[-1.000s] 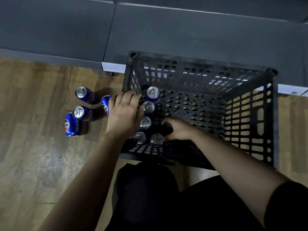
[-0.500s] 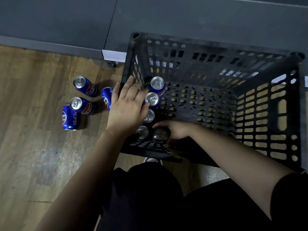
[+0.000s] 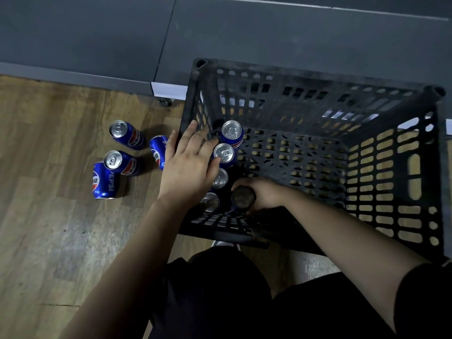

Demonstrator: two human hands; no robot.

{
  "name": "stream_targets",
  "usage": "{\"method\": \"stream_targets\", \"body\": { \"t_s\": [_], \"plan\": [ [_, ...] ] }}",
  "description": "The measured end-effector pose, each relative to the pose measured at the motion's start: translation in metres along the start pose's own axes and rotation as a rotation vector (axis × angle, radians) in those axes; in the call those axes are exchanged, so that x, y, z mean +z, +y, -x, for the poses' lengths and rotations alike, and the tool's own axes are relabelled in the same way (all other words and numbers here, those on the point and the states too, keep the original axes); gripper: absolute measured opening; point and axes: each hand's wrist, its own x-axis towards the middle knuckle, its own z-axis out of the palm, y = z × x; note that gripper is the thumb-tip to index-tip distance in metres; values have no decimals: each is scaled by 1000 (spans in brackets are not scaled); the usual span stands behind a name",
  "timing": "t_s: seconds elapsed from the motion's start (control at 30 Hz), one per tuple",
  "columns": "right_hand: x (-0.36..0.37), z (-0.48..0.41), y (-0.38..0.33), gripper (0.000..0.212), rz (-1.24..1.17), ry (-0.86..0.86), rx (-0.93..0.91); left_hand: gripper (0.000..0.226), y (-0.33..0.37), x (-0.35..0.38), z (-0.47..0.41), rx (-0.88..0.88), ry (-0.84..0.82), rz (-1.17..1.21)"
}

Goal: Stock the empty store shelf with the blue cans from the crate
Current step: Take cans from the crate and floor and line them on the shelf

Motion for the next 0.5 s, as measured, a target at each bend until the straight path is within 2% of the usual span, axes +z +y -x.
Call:
{"method": "stream_targets", "body": {
  "t_s": [0.23, 0.33, 0.5],
  "plan": [
    [-35, 43, -25, 70, -181, 50, 122, 42, 6, -44, -1, 19, -72, 11],
    [-58, 72, -61, 74, -250, 80, 145, 45, 16, -90, -5, 1, -98, 21],
    [-104, 126, -143, 65, -310, 84, 128, 49, 35, -190, -12, -34, -138, 41]
  ]
}}
